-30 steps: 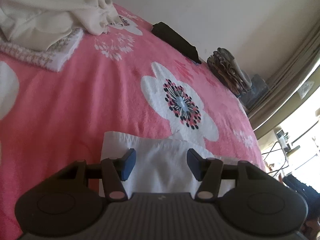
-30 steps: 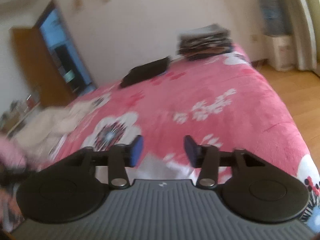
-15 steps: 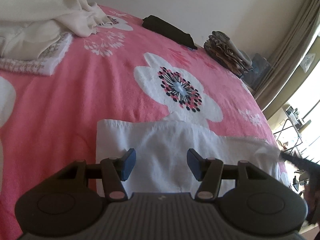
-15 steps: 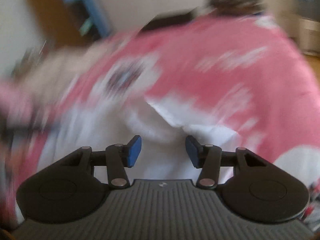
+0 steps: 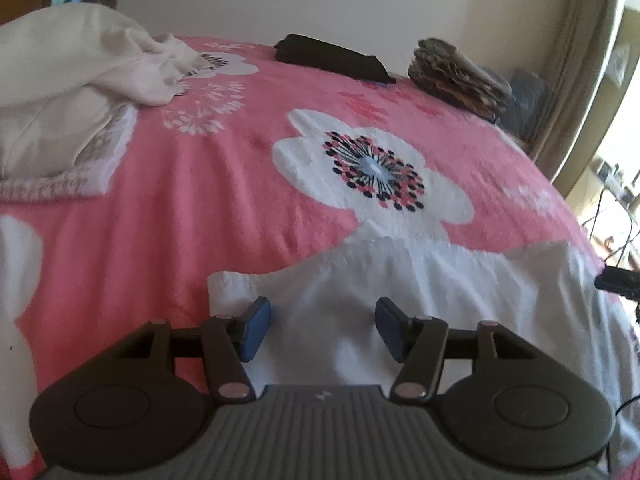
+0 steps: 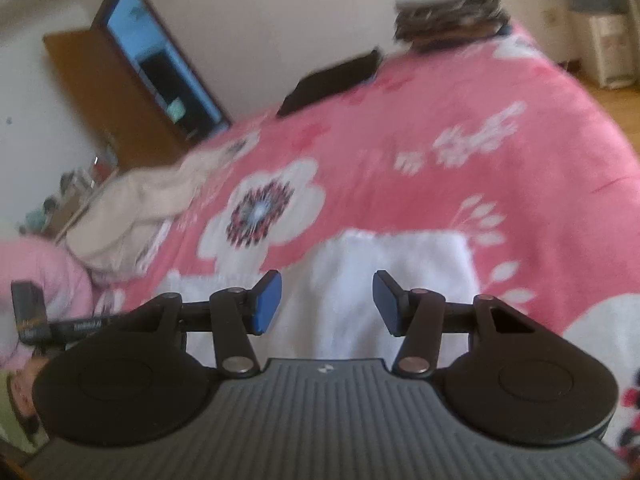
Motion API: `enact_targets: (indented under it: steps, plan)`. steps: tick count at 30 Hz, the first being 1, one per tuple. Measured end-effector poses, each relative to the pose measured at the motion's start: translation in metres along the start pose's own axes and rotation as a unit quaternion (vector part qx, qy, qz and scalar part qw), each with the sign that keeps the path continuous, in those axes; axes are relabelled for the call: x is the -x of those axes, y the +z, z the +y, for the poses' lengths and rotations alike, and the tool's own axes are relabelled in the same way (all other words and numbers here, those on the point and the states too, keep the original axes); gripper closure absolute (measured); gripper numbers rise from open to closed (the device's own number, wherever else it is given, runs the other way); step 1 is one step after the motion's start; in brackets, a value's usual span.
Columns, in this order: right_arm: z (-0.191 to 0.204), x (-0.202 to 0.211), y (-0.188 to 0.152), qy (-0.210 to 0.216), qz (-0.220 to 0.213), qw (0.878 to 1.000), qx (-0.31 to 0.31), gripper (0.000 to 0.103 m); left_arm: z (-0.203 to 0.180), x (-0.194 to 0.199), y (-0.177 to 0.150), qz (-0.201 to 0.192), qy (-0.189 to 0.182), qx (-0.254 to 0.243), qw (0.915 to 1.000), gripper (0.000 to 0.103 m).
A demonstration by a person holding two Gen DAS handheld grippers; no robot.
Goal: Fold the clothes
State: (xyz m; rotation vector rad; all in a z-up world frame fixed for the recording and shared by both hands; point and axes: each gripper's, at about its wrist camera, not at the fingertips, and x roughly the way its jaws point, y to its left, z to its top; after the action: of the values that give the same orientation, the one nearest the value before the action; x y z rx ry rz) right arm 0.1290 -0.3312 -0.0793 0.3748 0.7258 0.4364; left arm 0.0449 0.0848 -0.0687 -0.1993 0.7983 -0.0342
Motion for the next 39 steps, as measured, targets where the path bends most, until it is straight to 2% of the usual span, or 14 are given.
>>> enact_targets:
  steps: [2, 5, 6, 9, 12, 16, 19, 22, 25, 27, 30, 33, 36, 39]
  plan:
    - [-0.005, -0.012, -0.001, -0.04, 0.013, 0.999, -0.01, 0.056, -0.001, -0.003, -0.002, 0.004, 0.009, -0.008, 0.9999, 0.042]
    - [-0.033, -0.006, 0.0, -0.103, 0.003, 0.991, -0.086, 0.06, 0.003, 0.0, -0.001, 0.004, 0.013, -0.003, 0.9999, 0.042]
    - [-0.037, 0.002, 0.001, -0.106, -0.008, 0.989, -0.104, 0.06, 0.005, 0.003, -0.001, 0.002, 0.014, 0.001, 0.9999, 0.042]
    - [-0.033, 0.037, -0.003, -0.11, -0.034, 0.989, -0.095, 0.06, 0.012, 0.018, 0.001, -0.006, 0.016, 0.009, 0.9998, 0.041]
    - [-0.015, 0.074, -0.012, -0.098, -0.034, 0.993, -0.056, 0.059, 0.016, 0.036, 0.004, -0.009, 0.007, 0.007, 0.9999, 0.041]
    - [0.021, 0.107, -0.029, -0.063, -0.007, 0.997, 0.04, 0.059, 0.01, 0.064, 0.005, -0.006, -0.017, -0.026, 0.9995, 0.041]
    - [0.055, 0.113, -0.048, -0.029, 0.039, 0.99, 0.13, 0.059, -0.001, 0.081, -0.002, 0.017, -0.056, -0.05, 0.9971, 0.041]
    - [0.067, 0.109, -0.071, -0.024, 0.078, 0.982, 0.168, 0.063, -0.015, 0.091, -0.023, 0.053, -0.088, -0.069, 0.9923, 0.042]
    - [0.049, 0.103, -0.096, -0.073, 0.118, 0.976, 0.167, 0.069, -0.026, 0.089, -0.05, 0.091, -0.062, -0.102, 0.9887, 0.046]
    - [0.025, 0.099, -0.11, -0.12, 0.141, 0.973, 0.136, 0.078, -0.027, 0.089, -0.06, 0.103, -0.041, -0.112, 0.9875, 0.048]
    - [0.014, 0.116, -0.106, -0.121, 0.108, 0.984, 0.075, 0.084, -0.021, 0.101, -0.064, 0.095, -0.036, -0.108, 0.9889, 0.048]
    - [0.032, 0.132, -0.101, -0.105, 0.068, 0.986, 0.106, 0.084, -0.026, 0.113, -0.07, 0.094, -0.058, -0.119, 0.9868, 0.048]
    - [0.048, 0.132, -0.106, -0.061, 0.066, 0.987, 0.132, 0.084, -0.038, 0.114, -0.09, 0.12, -0.074, -0.144, 0.9794, 0.048]
    - [0.052, 0.123, -0.122, -0.054, 0.096, 0.982, 0.155, 0.084, -0.043, 0.106, -0.117, 0.153, -0.064, -0.163, 0.9727, 0.05]
